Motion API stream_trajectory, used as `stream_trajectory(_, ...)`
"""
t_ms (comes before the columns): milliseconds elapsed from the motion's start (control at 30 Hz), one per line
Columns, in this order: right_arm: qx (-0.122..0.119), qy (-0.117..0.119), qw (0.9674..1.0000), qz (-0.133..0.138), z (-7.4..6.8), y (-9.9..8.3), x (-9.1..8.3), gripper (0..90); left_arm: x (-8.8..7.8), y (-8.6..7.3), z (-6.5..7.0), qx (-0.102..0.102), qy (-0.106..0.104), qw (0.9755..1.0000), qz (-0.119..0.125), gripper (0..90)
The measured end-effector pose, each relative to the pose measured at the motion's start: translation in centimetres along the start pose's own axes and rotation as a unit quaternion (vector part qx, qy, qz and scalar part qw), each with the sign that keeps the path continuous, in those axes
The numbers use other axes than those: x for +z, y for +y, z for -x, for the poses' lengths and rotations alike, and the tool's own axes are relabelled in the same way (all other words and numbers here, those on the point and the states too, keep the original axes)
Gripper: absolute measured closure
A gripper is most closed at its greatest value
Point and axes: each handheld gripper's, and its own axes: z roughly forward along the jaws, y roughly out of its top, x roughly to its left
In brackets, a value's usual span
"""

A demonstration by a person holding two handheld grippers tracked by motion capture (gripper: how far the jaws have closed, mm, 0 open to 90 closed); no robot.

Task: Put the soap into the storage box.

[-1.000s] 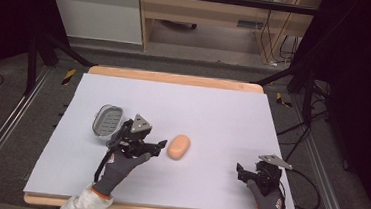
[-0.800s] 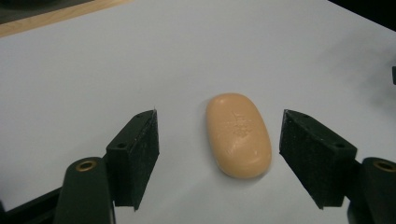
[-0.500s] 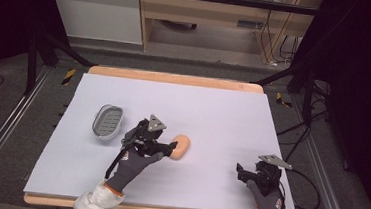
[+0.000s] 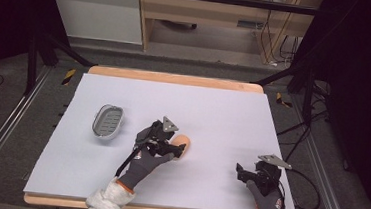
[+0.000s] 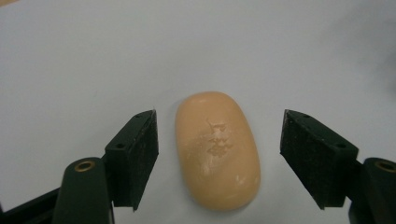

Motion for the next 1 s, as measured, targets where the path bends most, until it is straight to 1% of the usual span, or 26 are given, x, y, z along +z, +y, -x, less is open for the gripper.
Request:
stream_trajectory(67, 0.000, 0.000, 1.0000, 0.000, 0.0, 0.0, 0.0, 6.6, 0.4, 0.0, 0.1, -0.002, 0.000, 1.0000, -0.003, 27.1)
stream_trajectory(100, 0.000, 0.001, 1.0000, 0.000, 0.0, 0.0, 0.0, 6.6, 0.6, 0.1, 0.1, 0.001, 0.001, 1.0000, -0.007, 27.2)
stream_trajectory(133, 0.000, 0.001, 1.0000, -0.001, 0.0, 0.0, 0.0, 6.6, 0.7, 0.1, 0.2, -0.002, 0.000, 1.0000, -0.009, 27.1)
stream_trajectory(167, 0.001, 0.001, 1.0000, -0.001, 0.0, 0.0, 0.0, 6.6, 0.9, 0.1, 0.2, 0.002, 0.001, 0.9999, -0.012, 27.2)
stream_trajectory(233, 0.000, 0.001, 1.0000, -0.001, 0.0, 0.0, 0.0, 6.6, 1.2, 0.1, 0.3, 0.001, 0.000, 0.9999, -0.015, 27.2)
stream_trajectory(333, 0.000, 0.002, 1.0000, -0.002, -0.1, 0.0, 0.0, 6.6, 1.6, 0.1, 0.3, 0.006, 0.003, 0.9998, -0.021, 27.2)
stream_trajectory(500, 0.001, 0.004, 1.0000, -0.003, -0.1, 0.0, 0.0, 6.6, 2.3, 0.0, 0.3, 0.004, 0.004, 0.9995, -0.032, 27.3)
stream_trajectory(600, -0.002, 0.004, 1.0000, -0.004, -0.1, 0.0, 0.1, 6.6, 2.6, -0.1, 0.4, 0.004, 0.004, 0.9993, -0.036, 27.3)
stream_trajectory(800, -0.004, 0.004, 1.0000, -0.005, -0.1, 0.0, 0.1, 6.7, 3.3, -0.2, 0.8, 0.011, 0.005, 0.9988, -0.048, 27.3)
stream_trajectory(1000, -0.002, 0.005, 0.9999, -0.009, -0.1, 0.0, 0.2, 6.7, 3.9, -0.3, 0.9, 0.011, 0.010, 0.9983, -0.056, 27.3)
